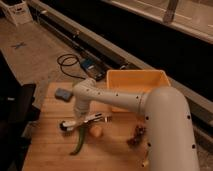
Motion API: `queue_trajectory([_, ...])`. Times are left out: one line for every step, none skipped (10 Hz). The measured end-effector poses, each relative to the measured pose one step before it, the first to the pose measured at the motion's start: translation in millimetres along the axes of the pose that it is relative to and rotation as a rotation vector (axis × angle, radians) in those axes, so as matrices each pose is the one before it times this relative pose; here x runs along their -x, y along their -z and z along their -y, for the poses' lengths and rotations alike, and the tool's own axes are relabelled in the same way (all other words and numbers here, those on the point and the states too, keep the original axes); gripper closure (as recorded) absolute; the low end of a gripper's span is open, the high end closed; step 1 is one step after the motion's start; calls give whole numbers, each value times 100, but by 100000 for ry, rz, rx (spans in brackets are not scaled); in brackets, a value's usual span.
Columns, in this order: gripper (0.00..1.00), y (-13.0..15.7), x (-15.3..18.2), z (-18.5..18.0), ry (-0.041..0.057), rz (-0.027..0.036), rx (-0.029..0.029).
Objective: Wipe table surface with brush
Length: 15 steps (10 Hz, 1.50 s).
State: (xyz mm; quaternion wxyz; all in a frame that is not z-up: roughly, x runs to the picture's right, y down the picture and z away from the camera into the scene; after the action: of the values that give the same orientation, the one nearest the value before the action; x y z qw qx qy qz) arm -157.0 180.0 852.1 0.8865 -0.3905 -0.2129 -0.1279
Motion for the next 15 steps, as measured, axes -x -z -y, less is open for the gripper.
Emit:
queue_trajectory([100, 247, -491, 1505, 336, -560, -659])
queue_trajectory([100, 162, -426, 2001, 1088, -403, -733])
queue_trajectory([100, 38, 205, 1651, 1354, 1116, -1165])
queue_trajectory([100, -54, 334, 985, 1664, 1208, -47])
queue_trajectory([100, 52, 271, 553, 1197, 784, -407])
queue_trajectory([100, -100, 1020, 200, 2648, 1177, 147])
queue_trajectory([100, -49, 1247, -177, 2525, 1071, -161])
queue_trajectory([100, -52, 1047, -388, 2011, 590, 24])
queue_trajectory([100, -110, 1769, -1343, 2481, 842, 397])
queue_trajectory([100, -32, 824, -1172, 569, 746, 226])
queue_trajectory([100, -129, 625, -1523, -289, 1075, 58])
queue_trajectory([100, -71, -9, -1315, -1132, 734, 145])
queue_trajectory([100, 68, -540, -828, -1564, -27, 47])
queue_trajectory([100, 147, -666, -330, -1512, -414, -25])
queue_trajectory([100, 226, -875, 118, -1441, -984, -54])
